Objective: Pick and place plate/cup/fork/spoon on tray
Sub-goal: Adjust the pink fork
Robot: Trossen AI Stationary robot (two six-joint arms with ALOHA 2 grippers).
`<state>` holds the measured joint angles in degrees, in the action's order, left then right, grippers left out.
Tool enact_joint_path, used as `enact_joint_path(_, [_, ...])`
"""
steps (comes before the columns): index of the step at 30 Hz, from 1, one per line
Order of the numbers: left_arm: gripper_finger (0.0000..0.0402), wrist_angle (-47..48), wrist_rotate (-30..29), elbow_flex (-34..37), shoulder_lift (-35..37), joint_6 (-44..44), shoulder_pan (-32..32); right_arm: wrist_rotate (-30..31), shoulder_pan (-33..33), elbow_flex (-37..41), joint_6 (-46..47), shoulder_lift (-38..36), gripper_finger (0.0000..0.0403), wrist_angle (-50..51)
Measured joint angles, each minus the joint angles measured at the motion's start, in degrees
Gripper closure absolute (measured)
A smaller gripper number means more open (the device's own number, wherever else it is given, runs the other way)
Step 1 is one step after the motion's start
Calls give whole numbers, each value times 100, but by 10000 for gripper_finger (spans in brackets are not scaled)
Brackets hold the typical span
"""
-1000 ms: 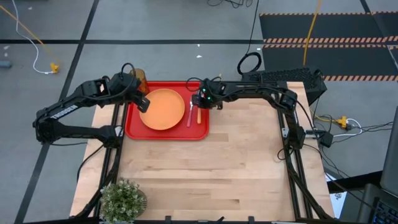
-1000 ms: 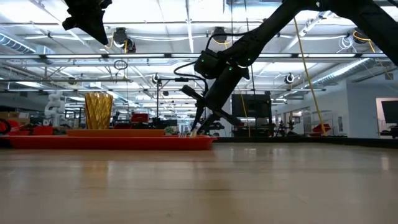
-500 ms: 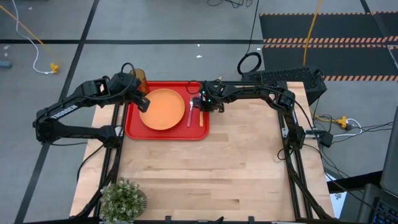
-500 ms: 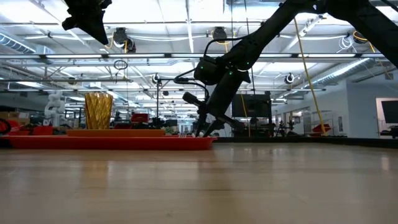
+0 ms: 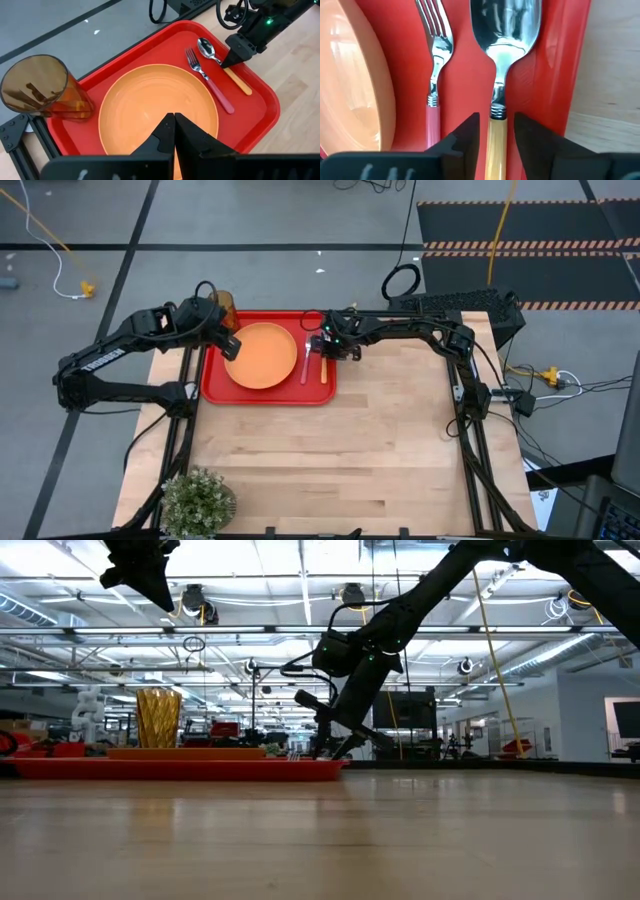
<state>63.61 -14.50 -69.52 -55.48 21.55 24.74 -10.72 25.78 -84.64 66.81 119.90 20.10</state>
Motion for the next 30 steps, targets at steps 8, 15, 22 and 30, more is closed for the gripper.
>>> enact_joint_path(8, [396,13,0,0,0,141,1,18,109,3,-456,-349,268,29])
enact_joint_path(15, [396,7,0,0,0,281,1,173,145,-876,-1162,-415,276,303])
enact_joint_path(22, [396,1,17,0,-39,150,1,-94,85,-2117,-1945,308,314,1113])
enact_joint_path(30, [396,4,249,0,-42,598,-1,-343,91,-2339,-2356,851,373,1002])
